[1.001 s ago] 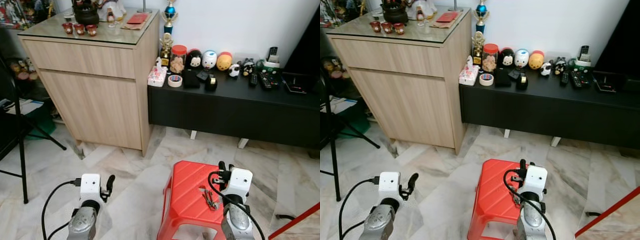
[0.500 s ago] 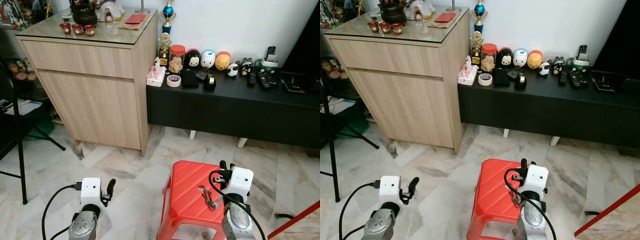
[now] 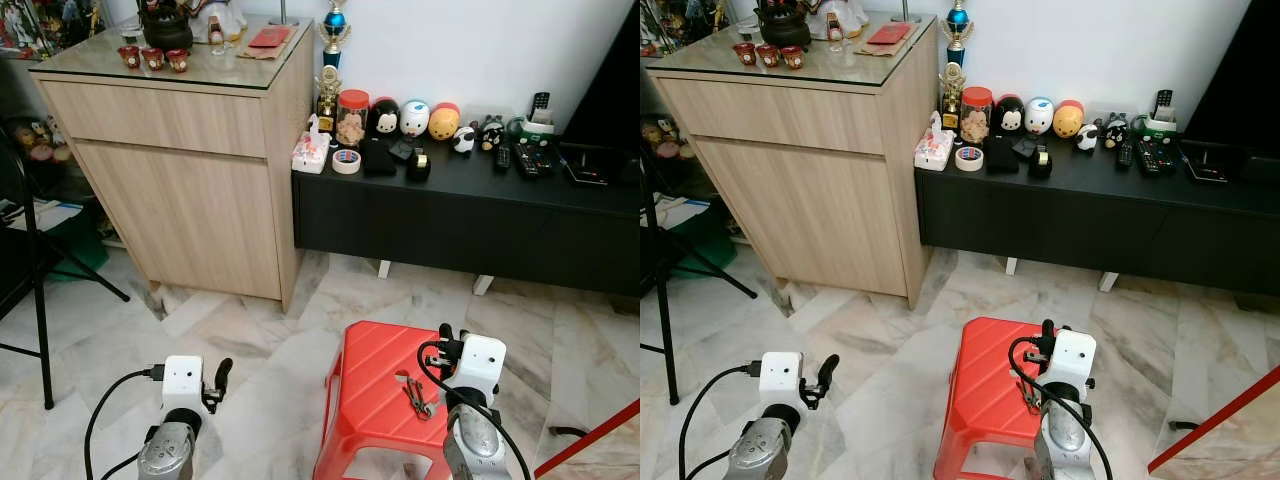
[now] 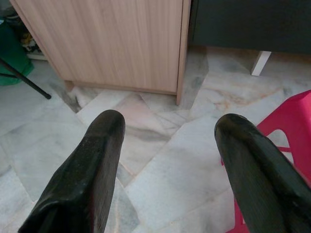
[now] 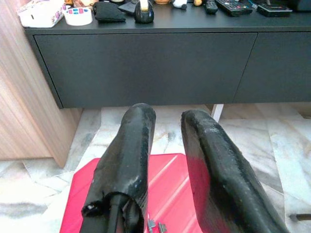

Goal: Hang keys on a hook

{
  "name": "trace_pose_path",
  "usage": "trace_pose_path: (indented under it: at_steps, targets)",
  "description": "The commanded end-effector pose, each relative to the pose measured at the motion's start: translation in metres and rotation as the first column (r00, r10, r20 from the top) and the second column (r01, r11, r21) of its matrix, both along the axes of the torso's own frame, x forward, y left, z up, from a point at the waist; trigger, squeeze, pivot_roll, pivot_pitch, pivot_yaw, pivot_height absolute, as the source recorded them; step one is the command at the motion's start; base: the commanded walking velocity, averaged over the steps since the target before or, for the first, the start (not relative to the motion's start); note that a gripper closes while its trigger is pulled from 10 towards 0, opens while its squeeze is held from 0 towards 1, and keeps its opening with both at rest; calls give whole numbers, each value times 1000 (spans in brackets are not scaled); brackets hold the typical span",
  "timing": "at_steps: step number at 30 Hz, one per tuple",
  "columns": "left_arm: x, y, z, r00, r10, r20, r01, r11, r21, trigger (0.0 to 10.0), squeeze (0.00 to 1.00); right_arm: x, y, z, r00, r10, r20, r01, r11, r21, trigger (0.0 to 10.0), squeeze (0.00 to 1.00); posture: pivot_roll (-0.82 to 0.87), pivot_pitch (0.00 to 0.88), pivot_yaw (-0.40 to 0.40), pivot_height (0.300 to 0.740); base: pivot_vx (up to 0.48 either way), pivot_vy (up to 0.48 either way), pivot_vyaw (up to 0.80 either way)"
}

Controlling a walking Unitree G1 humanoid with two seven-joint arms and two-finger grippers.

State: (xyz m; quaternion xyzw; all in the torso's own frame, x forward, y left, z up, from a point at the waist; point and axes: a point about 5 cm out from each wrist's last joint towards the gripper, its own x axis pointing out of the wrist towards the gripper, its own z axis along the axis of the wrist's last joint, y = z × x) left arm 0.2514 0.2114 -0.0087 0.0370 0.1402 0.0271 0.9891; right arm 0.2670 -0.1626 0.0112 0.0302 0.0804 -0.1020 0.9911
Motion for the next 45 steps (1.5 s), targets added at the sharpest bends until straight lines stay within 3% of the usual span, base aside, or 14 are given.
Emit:
trace_pose_path:
  at_steps: [1, 6, 45]
  targets:
    - [-3, 1, -4, 1000, 15, -13, -15, 1000, -17, 10000, 0, 4, 0, 5, 1000, -2, 15, 2, 1000, -3, 10000, 0, 26, 27, -64, 705, 0, 0, 0]
    - [-3, 0, -4, 1000, 13, -18, -14, 1000, -19, 10000, 0, 5, 1, 5, 1000, 4, 19, -4, 1000, -5, 10000, 0, 26, 27, -64, 665, 0, 0, 0]
    - [-7, -2, -11, 998, 6, -58, -7, 1000, -23, 10000, 0, 3, 5, 6, 999, 13, 30, -13, 1000, -1, 10000, 0, 28, 30, -63, 665, 0, 0, 0]
